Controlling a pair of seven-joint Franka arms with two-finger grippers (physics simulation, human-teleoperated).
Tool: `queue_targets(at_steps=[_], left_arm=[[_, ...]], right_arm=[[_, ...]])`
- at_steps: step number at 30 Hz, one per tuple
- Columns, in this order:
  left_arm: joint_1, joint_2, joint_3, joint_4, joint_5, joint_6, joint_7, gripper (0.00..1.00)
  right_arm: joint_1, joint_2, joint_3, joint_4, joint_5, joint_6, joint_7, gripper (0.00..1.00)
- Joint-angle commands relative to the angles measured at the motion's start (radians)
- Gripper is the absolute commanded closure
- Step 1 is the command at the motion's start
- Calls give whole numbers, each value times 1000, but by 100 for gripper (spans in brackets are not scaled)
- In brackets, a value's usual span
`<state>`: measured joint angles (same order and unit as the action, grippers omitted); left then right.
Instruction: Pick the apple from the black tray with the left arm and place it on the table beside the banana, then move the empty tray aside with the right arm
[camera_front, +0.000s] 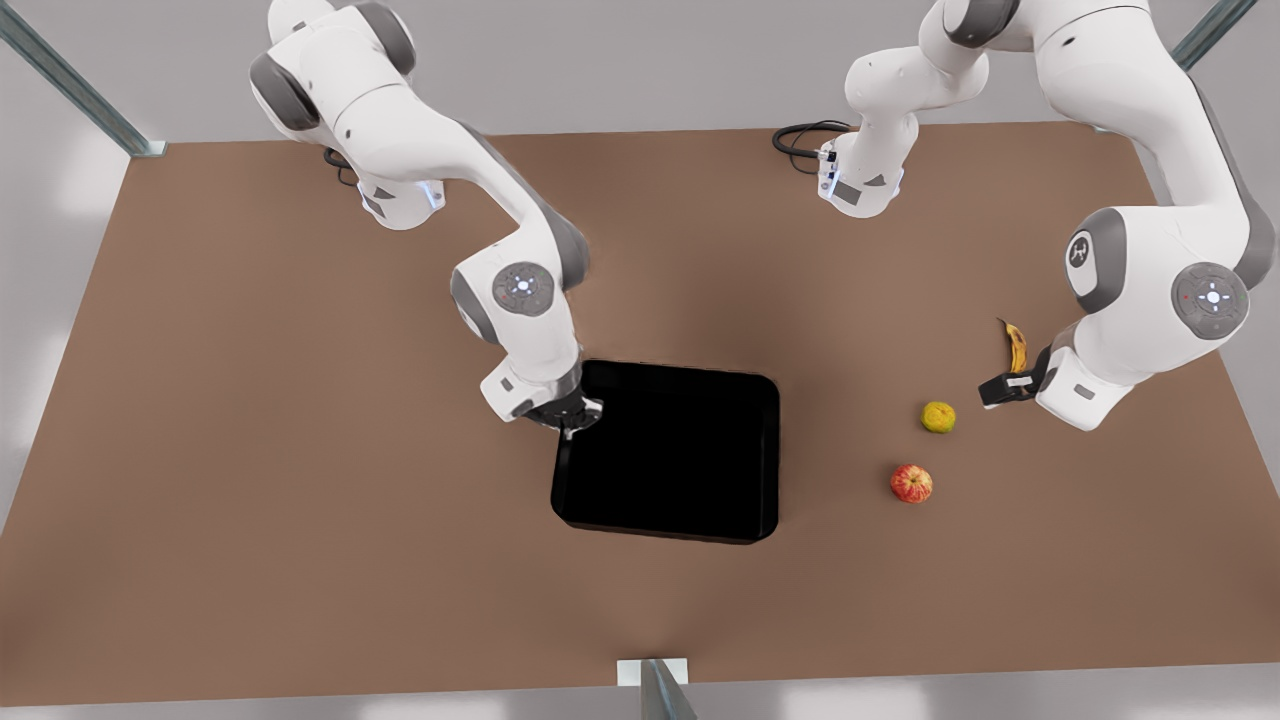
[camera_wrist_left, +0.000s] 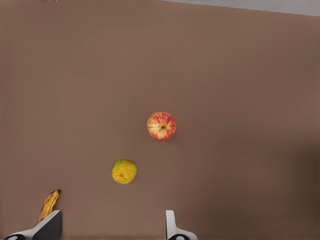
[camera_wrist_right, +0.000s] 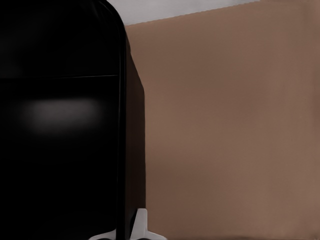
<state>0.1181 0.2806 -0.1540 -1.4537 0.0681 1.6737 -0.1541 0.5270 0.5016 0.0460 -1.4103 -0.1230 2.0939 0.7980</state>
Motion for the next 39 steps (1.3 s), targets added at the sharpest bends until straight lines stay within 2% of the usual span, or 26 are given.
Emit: queue_targets(at_steps=[1, 4, 5, 9, 12, 14, 20, 28, 35, 39], left_arm=[[-5, -1, -5, -2, -1, -26, 86, 0], [-9, -29, -16, -59, -2, -8, 117, 0], [-5, -90, -13, -160, -2, 75, 119, 0], [-2, -92, -7, -155, 1, 52, 108, 0], [2, -89, 4, -145, 5, 55, 107, 0], [6, -98, 71, -139, -1, 52, 116, 0], [-11, -100, 70, -140, -4, 50, 77, 0], [-21, -92, 59, -137, 2, 52, 74, 0], [-29, -84, 57, -120, 9, 52, 74, 0], [-77, -54, 57, -76, 71, 46, 38, 0]], right_arm=[[-2, -31, -66, 1, 106, -199, -565, 85], [-5, -46, -190, 1, 212, -244, -802, 85], [-5, -54, -230, 2, 235, -255, -879, 85], [-13, -61, -367, 7, 316, -267, -1137, 86], [-13, -83, -422, 8, 322, -273, -1263, 86], [-13, -89, -489, 8, 378, -273, -1390, 86], [-44, -80, -627, 8, 445, -285, -1626, 87], [-78, 0, -649, 8, 457, -258, -1629, 87], [-87, 97, -658, 7, 459, -135, -1594, 87], [-97, 140, -660, 7, 464, -94, -1591, 83]])
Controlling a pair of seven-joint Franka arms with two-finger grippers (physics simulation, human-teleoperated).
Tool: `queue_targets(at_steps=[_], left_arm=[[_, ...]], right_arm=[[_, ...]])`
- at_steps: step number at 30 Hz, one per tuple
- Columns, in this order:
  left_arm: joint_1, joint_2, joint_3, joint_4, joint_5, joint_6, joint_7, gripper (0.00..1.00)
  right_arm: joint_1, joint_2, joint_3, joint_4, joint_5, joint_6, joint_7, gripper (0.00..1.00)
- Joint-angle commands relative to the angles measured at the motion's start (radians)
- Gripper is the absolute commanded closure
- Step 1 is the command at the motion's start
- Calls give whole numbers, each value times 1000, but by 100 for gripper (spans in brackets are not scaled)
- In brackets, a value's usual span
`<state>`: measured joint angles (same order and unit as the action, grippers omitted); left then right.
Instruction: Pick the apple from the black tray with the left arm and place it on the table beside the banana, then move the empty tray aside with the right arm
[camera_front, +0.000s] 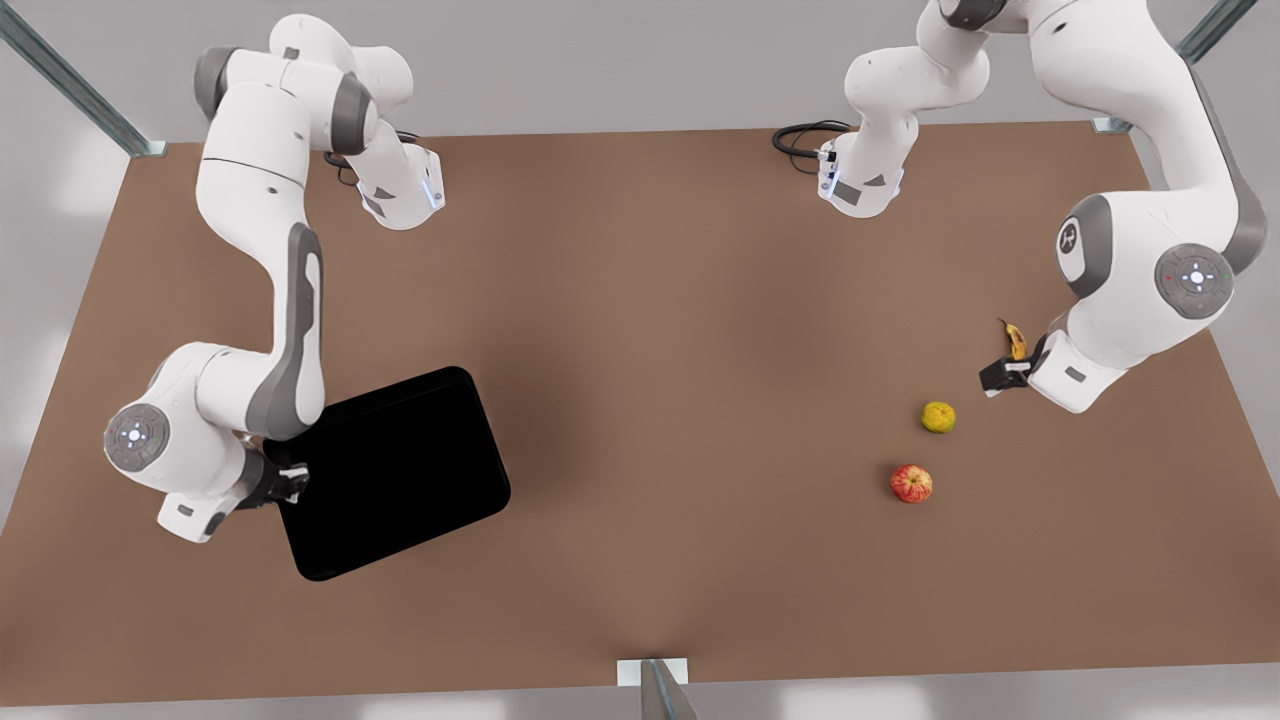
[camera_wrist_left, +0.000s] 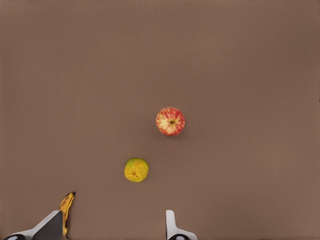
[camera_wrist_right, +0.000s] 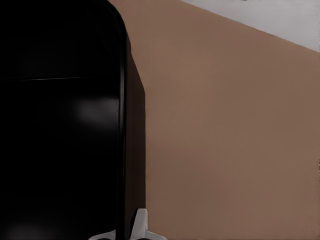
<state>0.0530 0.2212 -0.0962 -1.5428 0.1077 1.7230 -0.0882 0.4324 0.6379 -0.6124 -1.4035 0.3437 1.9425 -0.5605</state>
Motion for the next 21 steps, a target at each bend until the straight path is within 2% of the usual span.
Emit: queue_targets(at_steps=[1, 2, 3, 5, 6, 7, 8, 11, 12, 14, 17, 21], left_arm=[[-30, 14, 0, 16, 38, -3, -35, 0], [-25, 14, 3, 16, 35, -3, -28, 0], [-25, 14, 3, 16, 33, -3, -27, 0], [-24, 14, 4, 16, 30, -3, -30, 0], [-22, 14, 6, 16, 30, -3, -28, 0], [-22, 14, 7, 16, 30, -3, -25, 0], [-22, 14, 7, 16, 30, -3, -25, 0], [-21, 14, 7, 16, 30, -3, -22, 0], [-21, 14, 7, 16, 30, -3, -22, 0], [-21, 14, 9, 16, 30, -5, -24, 0], [-21, 14, 7, 16, 30, -5, -24, 0], [-21, 14, 7, 16, 29, -5, -25, 0]], right_arm=[[-3, 11, 0, 1, -3, 59, -231, 73], [-3, 14, 0, 1, -5, 59, -220, 63], [-3, 14, 0, 1, -6, 59, -203, 37], [-3, 13, -3, 3, 21, 59, -206, 14], [-3, 6, -6, 3, 47, 58, -214, 6], [0, -23, 5, 5, 49, 55, -210, 2], [2, -53, 13, 5, 51, 46, -210, 0], [-33, -173, 121, 27, 18, -59, -119, 0], [-116, -179, 235, 92, -51, -117, -73, 0], [-351, -244, 571, 127, -265, -157, 54, 0], [-356, -279, 569, 127, -281, -229, 120, 0], [-327, -261, 577, 126, -288, -229, 171, 0]])
